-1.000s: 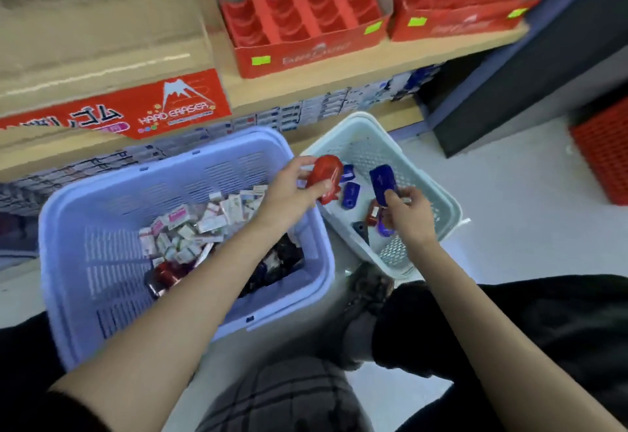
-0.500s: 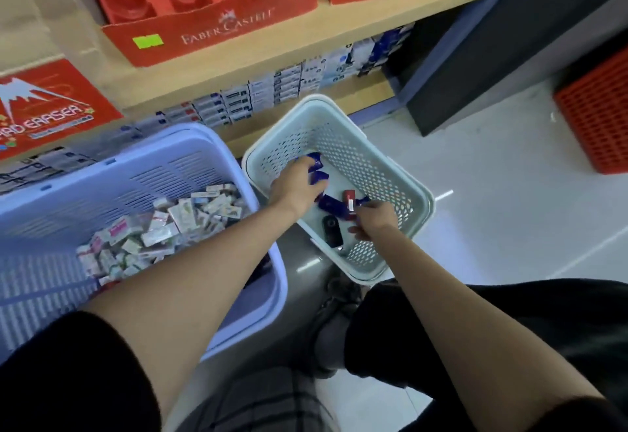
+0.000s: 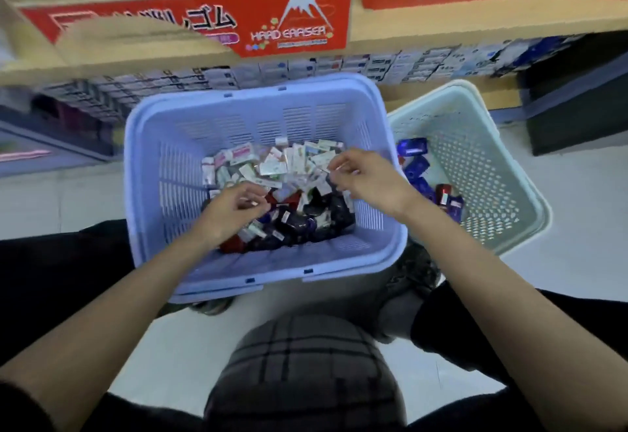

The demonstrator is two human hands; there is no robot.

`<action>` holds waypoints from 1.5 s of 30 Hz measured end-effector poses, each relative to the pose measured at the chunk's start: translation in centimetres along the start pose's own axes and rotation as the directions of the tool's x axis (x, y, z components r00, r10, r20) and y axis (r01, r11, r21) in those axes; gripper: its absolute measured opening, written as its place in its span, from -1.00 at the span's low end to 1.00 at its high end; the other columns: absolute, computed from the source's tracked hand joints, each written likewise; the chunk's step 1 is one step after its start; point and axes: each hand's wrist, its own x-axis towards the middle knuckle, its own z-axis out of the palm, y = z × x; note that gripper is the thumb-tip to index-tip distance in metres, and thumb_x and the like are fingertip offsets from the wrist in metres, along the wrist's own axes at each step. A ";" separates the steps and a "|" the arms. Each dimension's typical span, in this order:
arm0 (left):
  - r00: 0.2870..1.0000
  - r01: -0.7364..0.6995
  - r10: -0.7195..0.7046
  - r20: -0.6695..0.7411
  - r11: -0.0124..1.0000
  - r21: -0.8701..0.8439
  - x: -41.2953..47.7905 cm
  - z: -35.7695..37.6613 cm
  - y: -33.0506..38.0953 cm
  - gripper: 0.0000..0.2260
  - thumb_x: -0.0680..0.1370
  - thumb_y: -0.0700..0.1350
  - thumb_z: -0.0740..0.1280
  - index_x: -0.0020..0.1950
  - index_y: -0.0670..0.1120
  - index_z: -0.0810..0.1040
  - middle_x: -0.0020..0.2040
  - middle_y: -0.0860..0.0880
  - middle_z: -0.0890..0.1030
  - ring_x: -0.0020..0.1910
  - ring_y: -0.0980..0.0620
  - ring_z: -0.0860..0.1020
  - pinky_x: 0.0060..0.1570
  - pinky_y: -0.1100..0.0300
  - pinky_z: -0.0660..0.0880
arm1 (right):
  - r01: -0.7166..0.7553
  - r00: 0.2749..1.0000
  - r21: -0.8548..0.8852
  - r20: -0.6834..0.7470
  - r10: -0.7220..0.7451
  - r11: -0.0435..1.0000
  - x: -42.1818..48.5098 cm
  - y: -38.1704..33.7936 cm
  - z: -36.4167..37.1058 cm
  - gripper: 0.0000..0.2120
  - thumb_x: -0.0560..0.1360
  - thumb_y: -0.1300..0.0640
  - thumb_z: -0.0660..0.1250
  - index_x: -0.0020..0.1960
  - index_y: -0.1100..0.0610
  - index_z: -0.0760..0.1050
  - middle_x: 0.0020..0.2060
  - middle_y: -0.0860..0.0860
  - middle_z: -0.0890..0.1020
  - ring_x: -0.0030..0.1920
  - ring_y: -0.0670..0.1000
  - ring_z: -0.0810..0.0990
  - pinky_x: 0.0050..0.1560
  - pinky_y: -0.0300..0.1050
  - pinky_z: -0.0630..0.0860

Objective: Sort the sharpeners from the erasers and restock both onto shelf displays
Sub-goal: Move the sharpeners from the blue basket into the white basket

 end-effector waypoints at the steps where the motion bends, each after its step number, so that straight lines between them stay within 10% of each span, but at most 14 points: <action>1: 0.998 0.055 -0.055 -0.009 0.999 0.000 0.2 -0.3 -1.6 -0.84 0.50 -0.27 0.38 0.00 -0.07 0.51 -0.11 0.01 0.53 -0.01 -0.02 0.55 -0.05 0.23 0.48 | -0.035 0.996 -0.116 0.081 0.045 0.993 1.7 0.5 1.9 -0.87 0.52 0.19 0.32 0.06 0.17 0.51 -0.05 0.09 0.60 -0.07 0.03 0.56 -0.12 -0.19 0.41; 5: 0.973 0.218 -0.210 -0.095 0.972 0.085 1.1 -0.6 -6.5 -0.68 0.48 -0.35 0.39 0.21 -0.35 0.46 0.02 -0.13 0.51 0.11 -0.08 0.46 -0.06 0.31 0.33 | -0.099 0.937 -0.395 0.271 0.219 0.913 5.4 4.6 8.1 -0.71 0.50 0.14 0.37 0.19 0.20 0.47 0.10 0.16 0.55 0.00 0.07 0.50 -0.14 -0.17 0.33; 12: 0.961 0.277 -0.278 -0.003 0.955 0.104 2.7 -0.2 -10.8 -0.51 0.42 -0.16 0.50 0.30 -0.20 0.43 0.21 -0.15 0.52 0.19 -0.12 0.50 0.16 0.02 0.46 | -0.170 0.927 -0.444 0.230 0.296 0.880 7.0 8.0 11.9 -0.42 0.44 0.14 0.43 0.39 0.06 0.28 0.25 0.24 0.30 0.15 0.27 0.47 0.21 -0.08 0.39; 17: 0.965 0.249 -0.255 0.051 0.962 0.108 3.0 1.2 -11.3 -0.56 0.39 -0.32 0.47 0.22 -0.22 0.43 0.13 -0.19 0.57 0.03 -0.03 0.51 0.05 0.09 0.49 | -0.312 0.931 -0.392 0.058 0.361 0.866 7.3 7.2 13.9 -0.54 0.48 0.08 0.38 0.32 0.09 0.34 0.24 0.26 0.33 0.13 0.29 0.46 0.14 -0.02 0.43; 25: 0.951 0.268 -0.301 0.066 0.913 0.306 3.1 1.5 -12.2 -0.44 0.34 -0.07 0.55 0.26 -0.08 0.42 0.25 -0.17 0.49 0.21 -0.16 0.46 0.14 0.12 0.43 | -0.342 0.892 -0.185 0.244 0.380 0.921 7.7 7.5 13.7 -0.76 0.46 0.19 0.34 0.11 0.11 0.42 -0.16 0.04 0.51 -0.16 0.06 0.51 -0.22 -0.17 0.39; 32: 0.983 0.134 -0.183 0.027 0.805 0.578 2.9 1.6 -12.0 -0.47 0.41 -0.05 0.47 0.35 -0.02 0.41 0.39 -0.03 0.36 0.28 -0.22 0.31 0.23 0.02 0.32 | -0.248 0.883 -0.417 0.275 0.381 0.875 7.3 7.5 15.3 -0.23 0.35 -0.21 0.45 0.43 -0.12 0.16 0.34 0.18 0.29 0.27 0.28 0.38 0.23 0.15 0.41; 38: 0.991 0.107 -0.133 0.018 0.863 0.494 2.7 0.4 -12.1 -0.57 0.41 -0.15 0.48 0.27 -0.11 0.54 0.28 -0.09 0.47 0.21 -0.16 0.46 0.14 0.12 0.39 | -0.142 0.930 -0.515 0.224 0.293 0.845 7.3 7.7 15.1 -0.37 0.41 -0.09 0.42 0.38 -0.03 0.24 0.15 0.10 0.52 0.13 0.17 0.52 0.03 0.01 0.51; 45: 0.955 0.293 -0.293 -0.037 0.956 -0.012 1.6 -0.4 -9.7 -0.66 0.41 -0.26 0.48 0.17 -0.21 0.59 0.09 -0.17 0.61 0.10 -0.16 0.56 0.04 0.16 0.46 | -0.339 0.927 -0.070 0.146 0.346 0.938 6.6 6.1 13.1 -0.72 0.47 0.08 0.38 0.14 0.14 0.47 -0.15 0.02 0.59 -0.09 0.06 0.58 -0.12 -0.14 0.46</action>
